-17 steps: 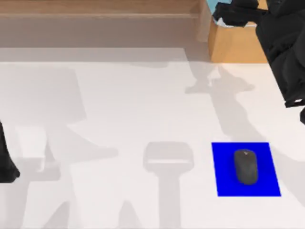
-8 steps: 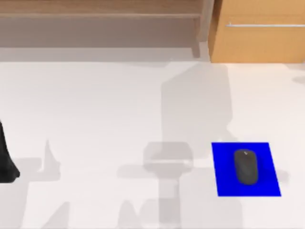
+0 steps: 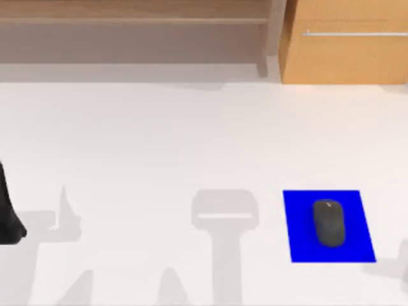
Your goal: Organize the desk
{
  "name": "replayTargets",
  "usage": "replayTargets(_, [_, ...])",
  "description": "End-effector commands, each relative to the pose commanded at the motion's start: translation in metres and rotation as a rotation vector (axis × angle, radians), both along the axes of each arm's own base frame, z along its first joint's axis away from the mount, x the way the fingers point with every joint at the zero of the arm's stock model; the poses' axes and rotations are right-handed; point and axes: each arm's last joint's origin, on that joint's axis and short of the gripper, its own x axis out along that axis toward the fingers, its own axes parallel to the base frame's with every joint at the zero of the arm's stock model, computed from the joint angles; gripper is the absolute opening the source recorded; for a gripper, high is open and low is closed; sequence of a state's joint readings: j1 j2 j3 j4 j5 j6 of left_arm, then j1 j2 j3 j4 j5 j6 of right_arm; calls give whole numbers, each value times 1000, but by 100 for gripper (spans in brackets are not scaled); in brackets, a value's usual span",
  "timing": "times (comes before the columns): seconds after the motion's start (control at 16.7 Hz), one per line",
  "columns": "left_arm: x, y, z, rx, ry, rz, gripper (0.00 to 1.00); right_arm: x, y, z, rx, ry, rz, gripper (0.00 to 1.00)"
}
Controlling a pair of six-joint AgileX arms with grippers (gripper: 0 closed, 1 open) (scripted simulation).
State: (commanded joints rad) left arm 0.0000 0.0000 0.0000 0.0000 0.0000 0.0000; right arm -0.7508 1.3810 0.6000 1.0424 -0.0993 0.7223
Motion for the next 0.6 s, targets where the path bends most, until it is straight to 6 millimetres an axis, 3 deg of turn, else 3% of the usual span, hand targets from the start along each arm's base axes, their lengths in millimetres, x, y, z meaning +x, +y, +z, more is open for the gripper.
replayTargets(0.3, [0, 0, 0, 0, 0, 0, 100, -9, -26, -40, 222, 57, 25, 0])
replayTargets(0.6, [0, 0, 0, 0, 0, 0, 100, 8, -25, -77, 477, 115, 133, 0])
